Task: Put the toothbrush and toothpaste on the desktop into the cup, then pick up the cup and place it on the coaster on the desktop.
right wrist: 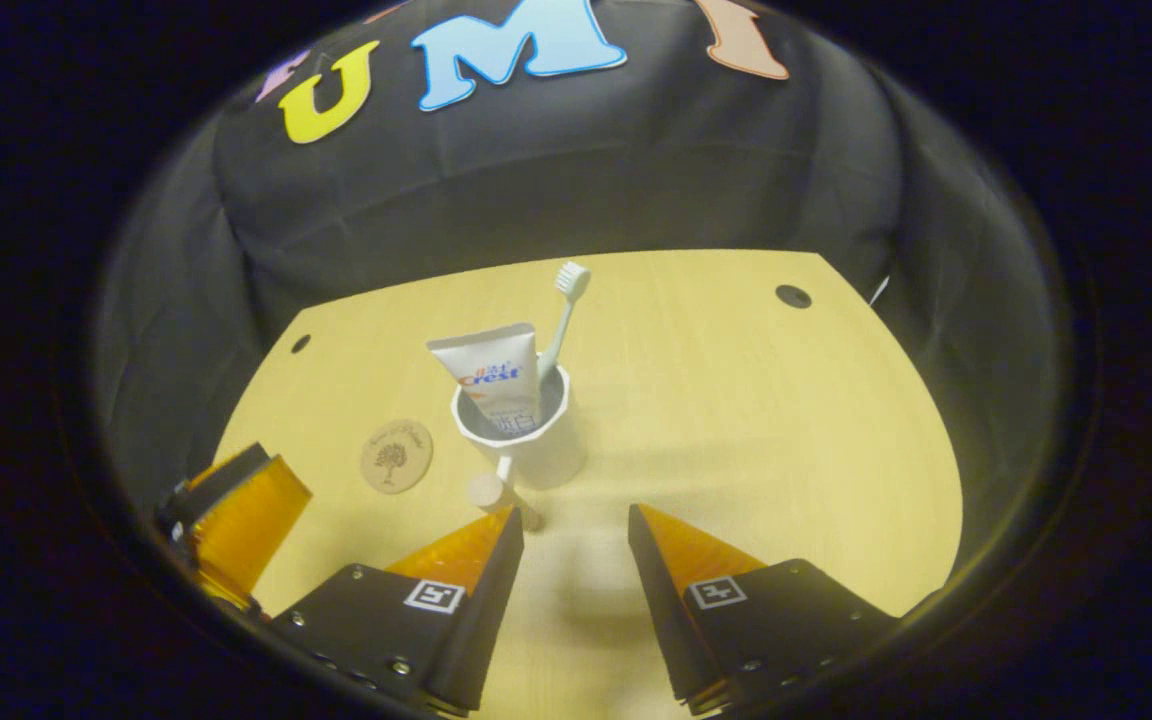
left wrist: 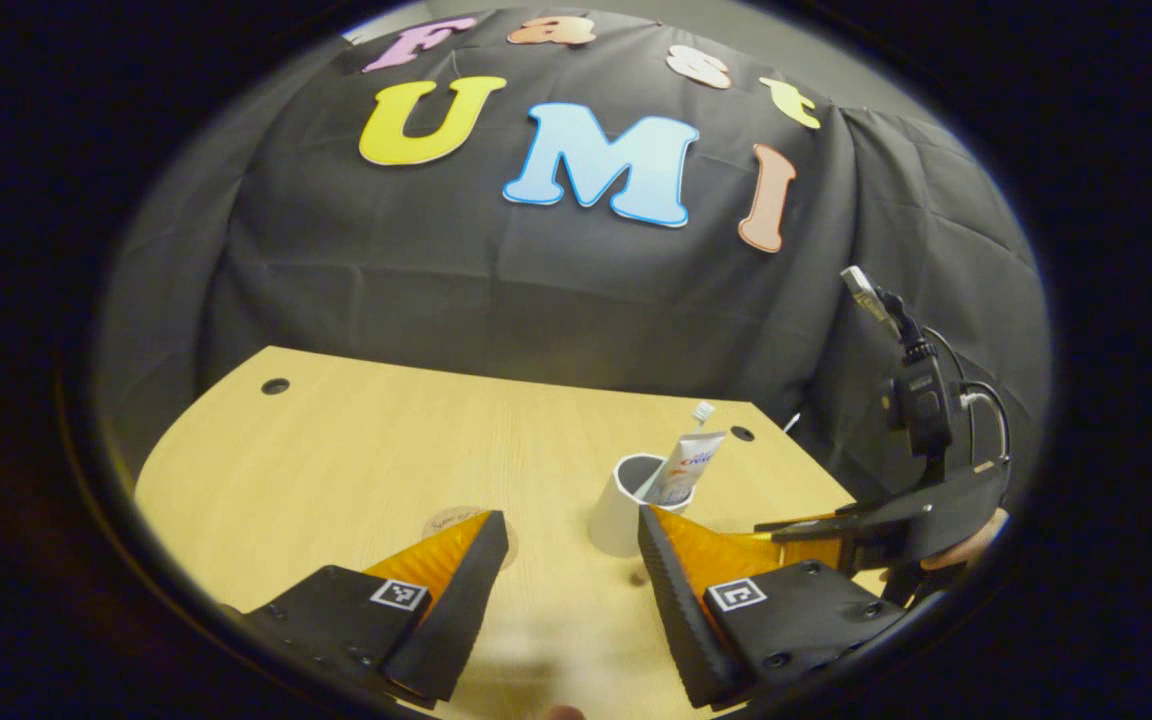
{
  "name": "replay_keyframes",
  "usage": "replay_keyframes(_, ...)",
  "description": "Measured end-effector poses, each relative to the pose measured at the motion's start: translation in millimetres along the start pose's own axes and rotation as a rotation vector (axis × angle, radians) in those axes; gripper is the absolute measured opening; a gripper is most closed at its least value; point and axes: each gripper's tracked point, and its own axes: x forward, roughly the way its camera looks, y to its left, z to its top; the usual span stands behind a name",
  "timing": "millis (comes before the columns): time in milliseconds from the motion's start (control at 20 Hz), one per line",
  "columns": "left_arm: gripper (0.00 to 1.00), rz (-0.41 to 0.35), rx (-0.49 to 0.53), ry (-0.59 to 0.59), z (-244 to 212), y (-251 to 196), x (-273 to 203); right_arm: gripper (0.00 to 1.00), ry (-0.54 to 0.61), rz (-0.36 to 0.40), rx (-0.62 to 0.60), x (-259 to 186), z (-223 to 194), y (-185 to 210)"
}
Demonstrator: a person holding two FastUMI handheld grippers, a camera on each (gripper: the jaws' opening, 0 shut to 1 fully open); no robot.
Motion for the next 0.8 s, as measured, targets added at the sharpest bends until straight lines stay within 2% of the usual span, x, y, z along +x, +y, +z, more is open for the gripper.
replay_keyframes(100, 0.86, 0.001, -0.012, 0.015, -5.6, 7.7, -2.9, 0.66, 0.015, 0.031, 0.016, -2.7, 5.1, 11.5)
replay_keyframes(200, 0.86, -0.001, -0.021, 0.015, -5.3, 15.4, -6.2, 0.94, 0.016, 0.019, -0.012, -9.4, 15.9, 14.5)
replay_keyframes(450, 0.86, 0.007, -0.01, 0.031, -9.4, 33.0, -1.3, 0.94, 0.053, 0.028, -0.052, -1.5, 30.2, 36.0)
replay_keyframes(800, 0.86, 0.032, 0.01, 0.06, -14.0, 44.5, 2.3, 0.94, 0.233, -0.011, -0.057, 32.2, 18.7, 48.3)
